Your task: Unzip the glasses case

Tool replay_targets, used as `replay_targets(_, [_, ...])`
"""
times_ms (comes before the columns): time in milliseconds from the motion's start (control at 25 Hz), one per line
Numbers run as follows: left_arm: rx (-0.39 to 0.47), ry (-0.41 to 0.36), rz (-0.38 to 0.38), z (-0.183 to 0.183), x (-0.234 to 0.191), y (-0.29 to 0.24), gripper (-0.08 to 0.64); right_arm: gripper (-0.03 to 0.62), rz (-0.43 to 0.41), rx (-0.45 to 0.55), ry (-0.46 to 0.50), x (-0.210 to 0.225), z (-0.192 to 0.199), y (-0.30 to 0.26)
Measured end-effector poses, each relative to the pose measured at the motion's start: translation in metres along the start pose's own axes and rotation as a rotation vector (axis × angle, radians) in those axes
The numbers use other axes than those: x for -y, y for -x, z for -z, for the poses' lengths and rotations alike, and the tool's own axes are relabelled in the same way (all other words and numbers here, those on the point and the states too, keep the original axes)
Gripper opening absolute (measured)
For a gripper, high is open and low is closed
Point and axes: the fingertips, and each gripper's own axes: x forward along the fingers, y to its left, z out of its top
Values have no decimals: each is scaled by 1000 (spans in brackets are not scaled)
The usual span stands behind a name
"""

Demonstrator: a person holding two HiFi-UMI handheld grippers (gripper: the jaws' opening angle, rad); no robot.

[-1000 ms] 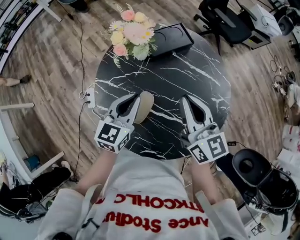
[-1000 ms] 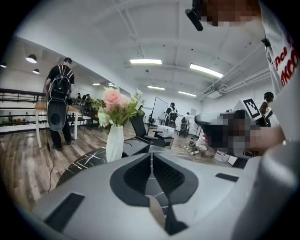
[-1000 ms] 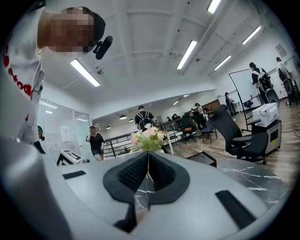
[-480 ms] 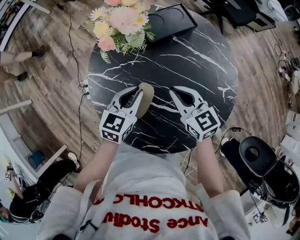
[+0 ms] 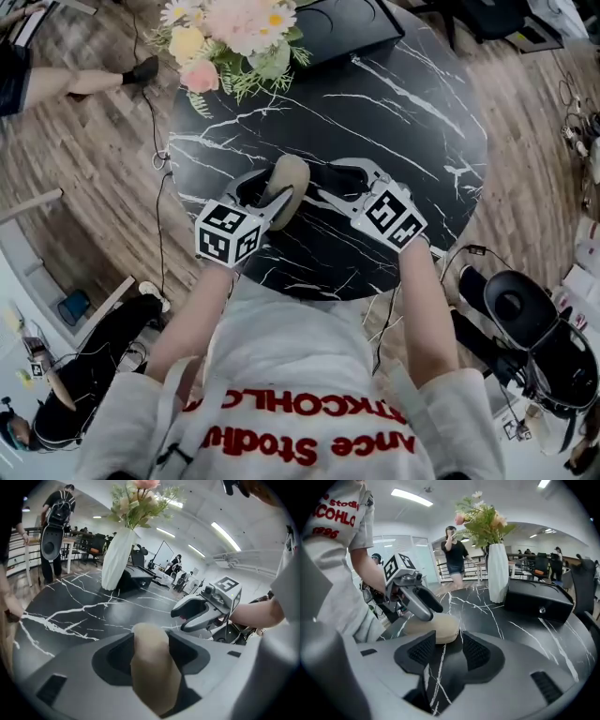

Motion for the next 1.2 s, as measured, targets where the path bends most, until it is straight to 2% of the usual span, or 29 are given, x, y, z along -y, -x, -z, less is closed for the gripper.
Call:
replay_targets(80, [-28, 12, 13, 5, 1, -4, 241, 190, -40, -24, 32, -1, 4, -4])
replay_targets(280, [-40, 12, 25, 5, 1, -9, 245, 196, -97, -98, 107, 3, 14, -16])
replay_targets(480, [-41, 68, 23, 5, -1, -8, 245, 200, -169, -161, 187, 1, 22, -31])
replay_targets(640, [-44, 43, 10, 5, 0, -9, 245, 206, -228, -232, 292, 2, 27, -44])
replay_targets(840, [-44, 44, 4, 5, -1, -9, 249, 213, -280, -333, 491, 6, 29, -52])
replay_targets(960, [-47, 46, 11, 5, -2, -10, 249, 212, -312, -365, 571, 3, 29, -57])
replay_targets(1200, [-50, 51, 21, 5, -2, -10, 250, 167, -319, -369, 612, -1, 29, -58])
